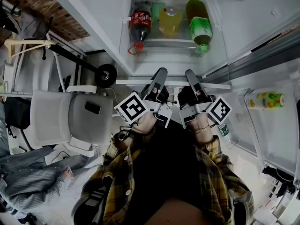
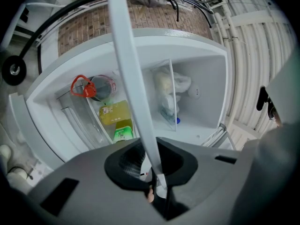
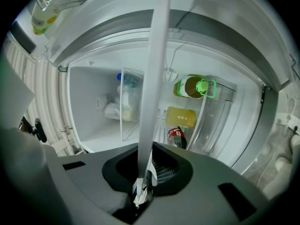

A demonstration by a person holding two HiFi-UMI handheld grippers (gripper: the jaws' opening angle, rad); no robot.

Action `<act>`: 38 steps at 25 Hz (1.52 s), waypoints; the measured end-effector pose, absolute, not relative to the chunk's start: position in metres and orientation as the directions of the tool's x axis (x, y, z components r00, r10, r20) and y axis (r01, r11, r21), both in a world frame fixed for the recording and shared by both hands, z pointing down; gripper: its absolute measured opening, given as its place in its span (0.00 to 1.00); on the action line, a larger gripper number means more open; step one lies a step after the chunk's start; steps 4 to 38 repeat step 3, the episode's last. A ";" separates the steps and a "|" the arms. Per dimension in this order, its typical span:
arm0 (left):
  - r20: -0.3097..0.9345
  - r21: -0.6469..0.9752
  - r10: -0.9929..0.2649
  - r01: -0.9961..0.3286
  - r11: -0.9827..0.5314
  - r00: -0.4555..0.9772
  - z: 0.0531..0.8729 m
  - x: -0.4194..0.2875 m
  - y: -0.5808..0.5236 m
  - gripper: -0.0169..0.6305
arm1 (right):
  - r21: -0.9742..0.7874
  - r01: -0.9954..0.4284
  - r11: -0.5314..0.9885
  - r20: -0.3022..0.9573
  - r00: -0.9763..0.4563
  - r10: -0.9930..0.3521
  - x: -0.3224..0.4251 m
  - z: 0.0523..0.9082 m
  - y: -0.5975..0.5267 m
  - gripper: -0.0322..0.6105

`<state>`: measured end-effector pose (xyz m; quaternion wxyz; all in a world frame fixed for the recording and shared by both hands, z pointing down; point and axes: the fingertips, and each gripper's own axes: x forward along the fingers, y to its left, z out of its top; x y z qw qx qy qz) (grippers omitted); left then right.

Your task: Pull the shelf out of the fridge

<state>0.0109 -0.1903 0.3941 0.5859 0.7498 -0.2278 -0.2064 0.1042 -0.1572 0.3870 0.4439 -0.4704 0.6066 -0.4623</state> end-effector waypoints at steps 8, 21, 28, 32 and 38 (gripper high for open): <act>-0.047 0.974 -0.587 -0.094 -0.207 0.809 0.392 0.010 -0.199 0.10 | -0.979 -0.160 0.128 -0.101 -0.167 -0.981 0.103 0.385 -0.166 0.11; -0.047 0.974 -0.587 -0.094 -0.207 0.809 0.392 0.010 -0.199 0.10 | -0.979 -0.160 0.128 -0.101 -0.167 -0.981 0.103 0.385 -0.166 0.11; -0.047 0.974 -0.587 -0.094 -0.207 0.809 0.392 0.010 -0.199 0.10 | -0.979 -0.160 0.128 -0.101 -0.167 -0.981 0.103 0.385 -0.166 0.11; -0.047 0.974 -0.587 -0.094 -0.207 0.809 0.392 0.010 -0.199 0.10 | -0.979 -0.160 0.128 -0.101 -0.167 -0.981 0.103 0.385 -0.166 0.11; -0.047 0.974 -0.587 -0.094 -0.207 0.809 0.392 0.010 -0.199 0.10 | -0.979 -0.160 0.128 -0.101 -0.167 -0.981 0.103 0.385 -0.166 0.11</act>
